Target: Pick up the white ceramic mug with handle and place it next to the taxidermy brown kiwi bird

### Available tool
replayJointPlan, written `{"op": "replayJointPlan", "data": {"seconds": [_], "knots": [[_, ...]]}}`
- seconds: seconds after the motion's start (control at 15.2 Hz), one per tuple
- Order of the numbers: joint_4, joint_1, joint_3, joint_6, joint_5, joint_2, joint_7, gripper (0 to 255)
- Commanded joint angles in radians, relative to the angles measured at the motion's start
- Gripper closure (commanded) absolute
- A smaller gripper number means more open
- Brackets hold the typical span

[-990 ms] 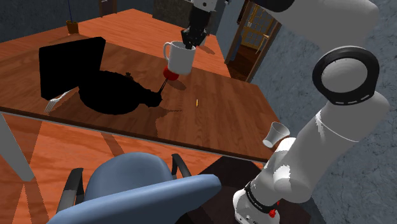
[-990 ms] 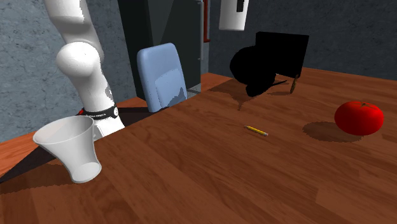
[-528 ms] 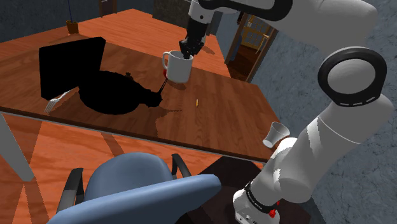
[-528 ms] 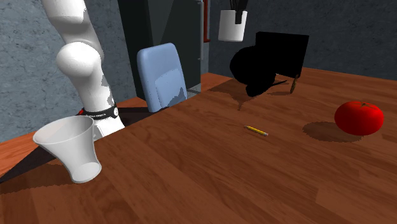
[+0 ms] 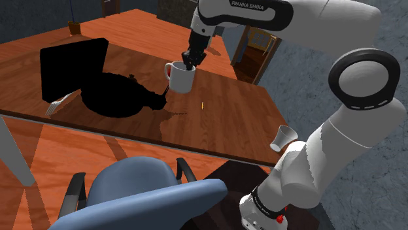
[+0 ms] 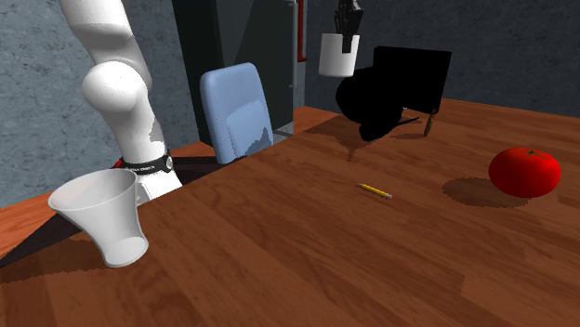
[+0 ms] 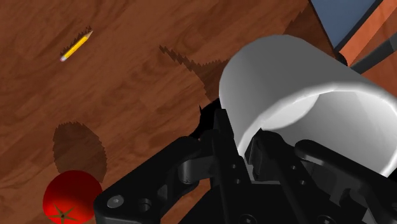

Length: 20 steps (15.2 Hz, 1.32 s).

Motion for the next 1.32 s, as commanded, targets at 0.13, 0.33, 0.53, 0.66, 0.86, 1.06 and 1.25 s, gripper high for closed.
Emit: {"op": "replayJointPlan", "data": {"seconds": [0.13,0.33,0.53,0.66,0.86,1.06,1.25], "knots": [[-0.061,0.000,0.000,0.056,-0.001,-0.006,0.001,255],[-0.100,0.000,0.000,0.097,-0.001,-0.005,0.001,255],[-0.137,0.000,-0.001,0.136,-0.001,-0.002,0.001,255],[-0.160,-0.001,-0.001,0.163,0.000,0.001,0.001,255],[-0.194,-0.001,-0.001,0.202,0.001,0.008,0.000,255],[-0.225,-0.001,-0.002,0.242,0.002,0.016,-0.001,255],[-0.255,-0.002,-0.002,0.281,0.004,0.026,-0.002,255]]}}
